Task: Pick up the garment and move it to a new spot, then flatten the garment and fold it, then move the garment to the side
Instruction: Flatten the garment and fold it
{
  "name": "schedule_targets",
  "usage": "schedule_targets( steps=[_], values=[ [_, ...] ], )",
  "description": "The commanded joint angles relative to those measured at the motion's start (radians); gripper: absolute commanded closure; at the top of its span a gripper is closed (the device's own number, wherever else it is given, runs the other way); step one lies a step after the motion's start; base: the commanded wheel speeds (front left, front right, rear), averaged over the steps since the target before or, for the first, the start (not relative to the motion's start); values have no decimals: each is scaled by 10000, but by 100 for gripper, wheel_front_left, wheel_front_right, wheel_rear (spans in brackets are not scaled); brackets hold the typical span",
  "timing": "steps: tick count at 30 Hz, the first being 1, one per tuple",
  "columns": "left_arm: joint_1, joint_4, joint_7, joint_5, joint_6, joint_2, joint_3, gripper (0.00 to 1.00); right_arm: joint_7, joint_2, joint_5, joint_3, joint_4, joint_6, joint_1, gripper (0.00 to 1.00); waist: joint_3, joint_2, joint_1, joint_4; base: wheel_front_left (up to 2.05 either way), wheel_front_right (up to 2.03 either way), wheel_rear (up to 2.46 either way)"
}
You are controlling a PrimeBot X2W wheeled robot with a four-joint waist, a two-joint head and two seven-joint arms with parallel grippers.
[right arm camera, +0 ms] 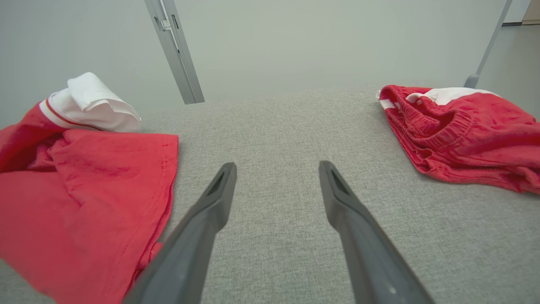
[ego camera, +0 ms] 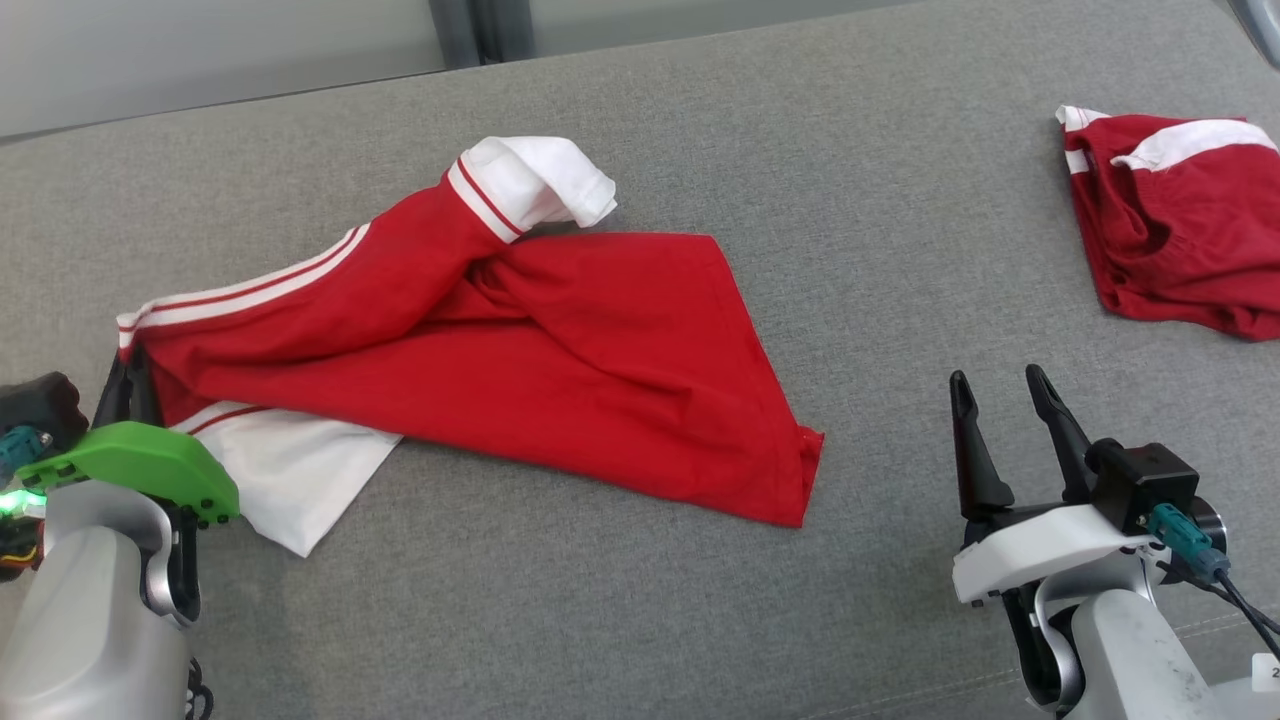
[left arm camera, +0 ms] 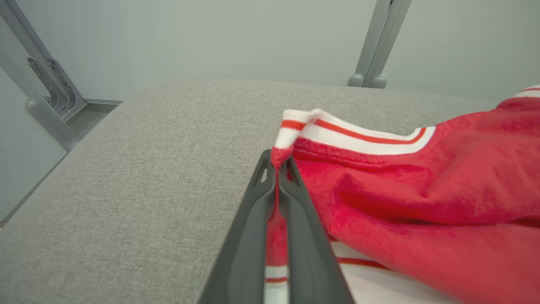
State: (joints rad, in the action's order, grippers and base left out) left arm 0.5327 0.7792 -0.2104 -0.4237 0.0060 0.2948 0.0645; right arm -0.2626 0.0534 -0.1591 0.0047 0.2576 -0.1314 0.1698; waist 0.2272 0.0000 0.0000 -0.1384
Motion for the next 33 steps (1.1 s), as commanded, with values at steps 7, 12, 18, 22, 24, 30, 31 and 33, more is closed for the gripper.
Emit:
schedule_targets(
  steps=[7,12,18,22,24,30,31,33],
  values=[
    [-426,331,-168,-41,40,-284,140,0,-31,78,0,104,205,14,-66,0,-388,0,0,122,0,0,0],
    [-769,-237,-434,87,-68,-448,239,0,-31,196,-10,202,300,14,-173,0,-721,0,0,398,0,0,0],
    [-1723,-1576,-543,316,-107,-696,319,0,-31,492,-79,395,631,14,7,0,-990,0,0,869,0,0,0],
    [-2676,-2834,-542,553,44,-980,505,0,423,724,-198,692,1128,14,516,0,-1043,0,0,1256,0,0,0],
    [-3201,-3411,-543,640,130,-1146,552,0,774,858,-285,906,1412,14,853,0,-1033,0,0,1477,0,0,0],
    [-4297,-4687,-547,599,230,-1706,646,0,1808,1104,-836,1463,2518,14,1992,0,-890,0,0,2172,0,0,0],
    [-4448,-4857,-547,618,231,-1786,728,0,1988,1123,-991,1580,2786,14,2174,0,-857,0,0,2310,0,0,0],
    [-4613,-5112,-547,663,224,-1878,864,0,2302,1165,-1205,1785,3306,14,2443,0,-804,0,0,2567,0,0,0]
  ],
)
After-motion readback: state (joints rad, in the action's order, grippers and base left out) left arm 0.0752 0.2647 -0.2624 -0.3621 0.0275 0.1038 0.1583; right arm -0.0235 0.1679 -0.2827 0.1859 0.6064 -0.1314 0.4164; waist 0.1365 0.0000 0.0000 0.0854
